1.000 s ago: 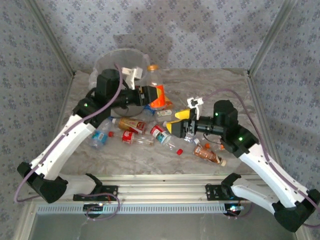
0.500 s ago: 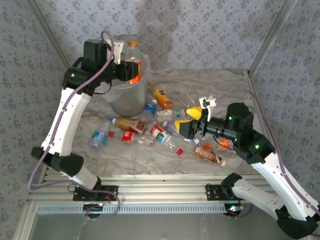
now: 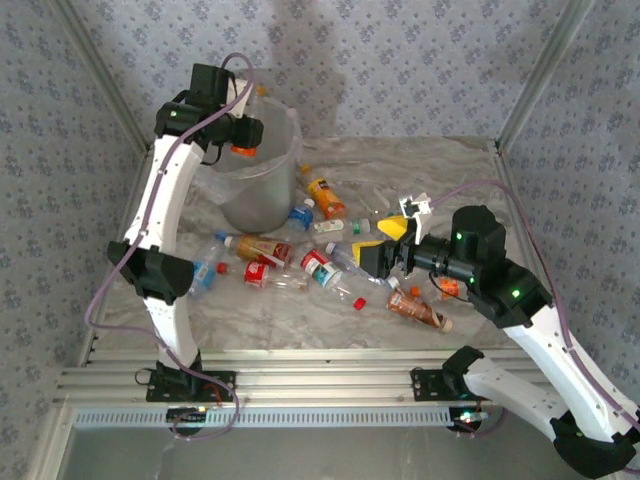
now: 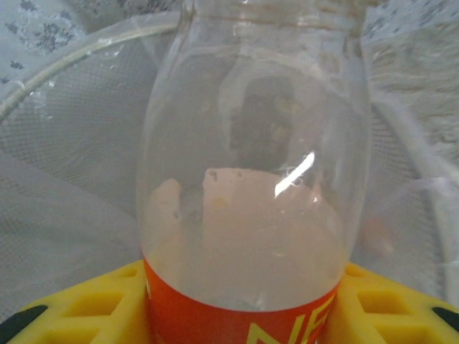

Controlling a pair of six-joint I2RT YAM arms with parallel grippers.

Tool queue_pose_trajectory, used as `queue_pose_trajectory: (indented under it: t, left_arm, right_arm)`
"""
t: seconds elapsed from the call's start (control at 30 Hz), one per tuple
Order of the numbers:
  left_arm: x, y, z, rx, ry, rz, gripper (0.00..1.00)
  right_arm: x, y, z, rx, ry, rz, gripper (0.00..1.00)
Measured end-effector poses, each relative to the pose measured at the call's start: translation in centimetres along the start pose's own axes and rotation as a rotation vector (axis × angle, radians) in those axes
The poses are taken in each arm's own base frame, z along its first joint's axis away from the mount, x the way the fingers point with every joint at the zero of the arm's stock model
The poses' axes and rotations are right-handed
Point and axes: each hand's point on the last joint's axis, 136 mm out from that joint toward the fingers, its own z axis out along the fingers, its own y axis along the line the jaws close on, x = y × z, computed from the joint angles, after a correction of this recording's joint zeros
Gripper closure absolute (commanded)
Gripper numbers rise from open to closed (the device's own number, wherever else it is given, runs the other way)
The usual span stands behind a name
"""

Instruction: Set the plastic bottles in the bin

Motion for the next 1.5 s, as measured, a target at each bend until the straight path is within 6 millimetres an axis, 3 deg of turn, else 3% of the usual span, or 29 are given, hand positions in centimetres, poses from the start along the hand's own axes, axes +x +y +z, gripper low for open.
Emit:
queue_pose_trajectory:
  t: [0.2, 0.43, 0.57, 0.8, 1.5]
  left_arm:
    - [1.1, 1.5, 2.9, -0.029, 0.057, 0.015, 0.55]
    - [4.4, 3.0, 7.8, -0.061, 0.192, 0.008, 0.53]
    - [6.5, 3.5, 9.5, -0.079, 0.258, 0.008, 0.52]
    - [8.5, 3.7, 10.4, -0.093, 0.319, 0.010, 0.46]
    - [8.7, 3.7, 10.5, -0.098, 0.322, -0.021, 0.23]
  right_arm:
    - [0.3, -0.1, 0.0, 0.005, 0.010, 0.002, 0.01]
    - [0.2, 0.3, -1.0, 0.005, -0.006, -0.004, 0.01]
    - [0.3, 0.2, -1.2, 0.009, -0.006, -0.004, 0.01]
    - [0.6, 0.1, -1.1, 0.011, 0.003, 0.000, 0.02]
    - [0.9, -0.4, -0.9, 0.032, 0.008, 0.010, 0.02]
